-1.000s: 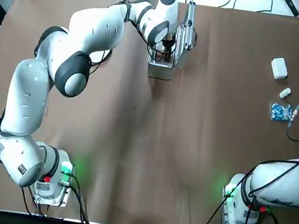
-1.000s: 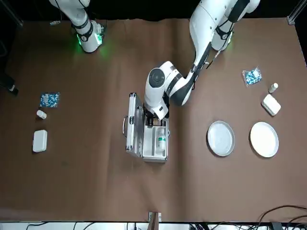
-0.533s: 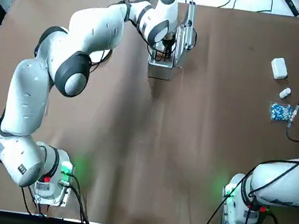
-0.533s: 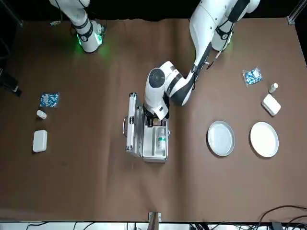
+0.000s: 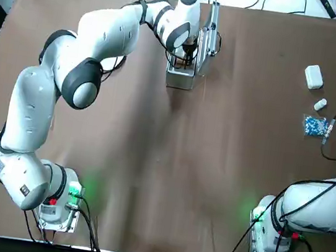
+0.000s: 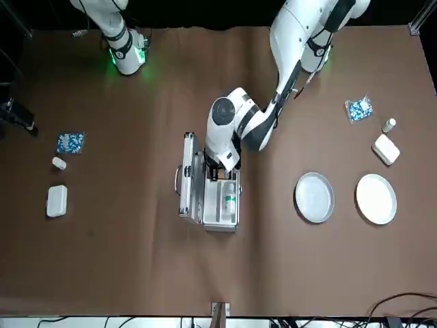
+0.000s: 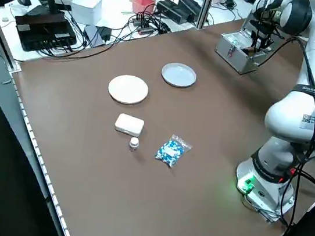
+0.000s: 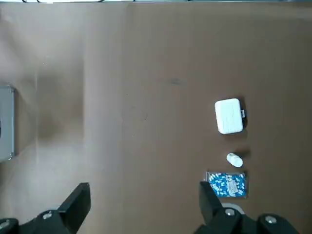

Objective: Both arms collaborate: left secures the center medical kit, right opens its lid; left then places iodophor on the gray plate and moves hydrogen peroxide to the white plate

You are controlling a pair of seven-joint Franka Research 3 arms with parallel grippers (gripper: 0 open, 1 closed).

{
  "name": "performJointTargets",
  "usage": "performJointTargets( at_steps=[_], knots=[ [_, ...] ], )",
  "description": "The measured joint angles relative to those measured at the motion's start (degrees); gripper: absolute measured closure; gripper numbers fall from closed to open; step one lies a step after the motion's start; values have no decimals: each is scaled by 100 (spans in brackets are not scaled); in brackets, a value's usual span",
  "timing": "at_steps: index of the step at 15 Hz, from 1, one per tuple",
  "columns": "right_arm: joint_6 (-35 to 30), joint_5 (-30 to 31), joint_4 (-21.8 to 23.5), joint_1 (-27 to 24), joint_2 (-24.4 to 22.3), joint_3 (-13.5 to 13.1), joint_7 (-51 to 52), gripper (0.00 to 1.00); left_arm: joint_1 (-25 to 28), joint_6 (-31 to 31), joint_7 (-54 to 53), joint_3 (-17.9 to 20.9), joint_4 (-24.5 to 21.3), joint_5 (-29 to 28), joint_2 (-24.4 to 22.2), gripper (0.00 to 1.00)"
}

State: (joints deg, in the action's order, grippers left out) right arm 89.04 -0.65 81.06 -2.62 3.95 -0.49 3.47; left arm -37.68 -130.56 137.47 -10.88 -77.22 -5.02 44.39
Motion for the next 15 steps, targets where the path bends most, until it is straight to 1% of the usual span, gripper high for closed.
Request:
performJointTargets(
  at_steps=[4,8,15],
  knots=[
    [-1,0,10,0,0,-1,26,2,-1,45,0,1,20,-1,1,49],
    [-83,-1,19,2,0,8,28,2,-46,374,1,-16,36,-1,27,49],
    [-134,-1,18,-49,-3,-20,32,2,-63,432,1,-19,36,-1,39,52]
  ],
)
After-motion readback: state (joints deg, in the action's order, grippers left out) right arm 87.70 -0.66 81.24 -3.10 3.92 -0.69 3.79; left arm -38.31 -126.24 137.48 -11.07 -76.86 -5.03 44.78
